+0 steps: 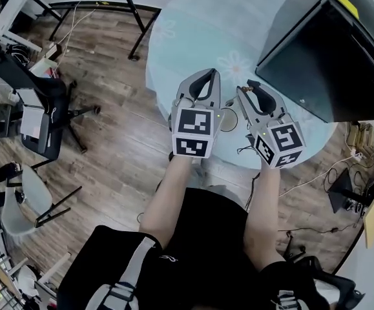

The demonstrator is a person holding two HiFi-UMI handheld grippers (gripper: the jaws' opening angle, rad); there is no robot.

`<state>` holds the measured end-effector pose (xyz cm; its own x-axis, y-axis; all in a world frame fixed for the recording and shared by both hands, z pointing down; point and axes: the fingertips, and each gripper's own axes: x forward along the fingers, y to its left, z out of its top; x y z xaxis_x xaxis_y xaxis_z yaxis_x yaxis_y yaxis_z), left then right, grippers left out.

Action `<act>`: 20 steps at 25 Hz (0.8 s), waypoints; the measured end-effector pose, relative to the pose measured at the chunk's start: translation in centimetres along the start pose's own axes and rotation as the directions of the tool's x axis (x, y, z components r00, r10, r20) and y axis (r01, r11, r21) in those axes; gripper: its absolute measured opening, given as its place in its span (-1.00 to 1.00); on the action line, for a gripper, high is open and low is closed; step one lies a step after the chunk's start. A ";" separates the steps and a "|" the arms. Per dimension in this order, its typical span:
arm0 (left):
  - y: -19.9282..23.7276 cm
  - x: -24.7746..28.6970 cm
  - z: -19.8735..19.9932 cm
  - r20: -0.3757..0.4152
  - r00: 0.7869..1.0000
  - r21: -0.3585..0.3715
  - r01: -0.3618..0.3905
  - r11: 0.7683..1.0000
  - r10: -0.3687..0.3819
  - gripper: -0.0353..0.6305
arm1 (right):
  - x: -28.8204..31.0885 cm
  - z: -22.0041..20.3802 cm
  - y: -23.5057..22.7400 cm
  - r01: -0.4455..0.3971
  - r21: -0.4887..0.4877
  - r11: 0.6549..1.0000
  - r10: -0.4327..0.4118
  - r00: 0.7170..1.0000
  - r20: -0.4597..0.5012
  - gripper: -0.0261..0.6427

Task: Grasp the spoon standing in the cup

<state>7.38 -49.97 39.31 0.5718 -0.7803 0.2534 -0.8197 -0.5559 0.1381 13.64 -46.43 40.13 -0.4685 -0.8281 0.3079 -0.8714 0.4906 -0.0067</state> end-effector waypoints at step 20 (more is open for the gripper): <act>-1.6 -2.6 7.9 0.173 0.983 0.092 0.040 0.995 -0.056 -0.88 | -2.2 8.6 0.5 0.049 -0.143 0.989 -0.023 0.984 0.175 -0.52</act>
<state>7.48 -49.30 30.87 0.6138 -0.7858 0.0755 -0.7894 -0.6110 0.0593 12.98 -46.70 31.25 -0.4664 -0.8739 0.1369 -0.8634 0.4834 0.1444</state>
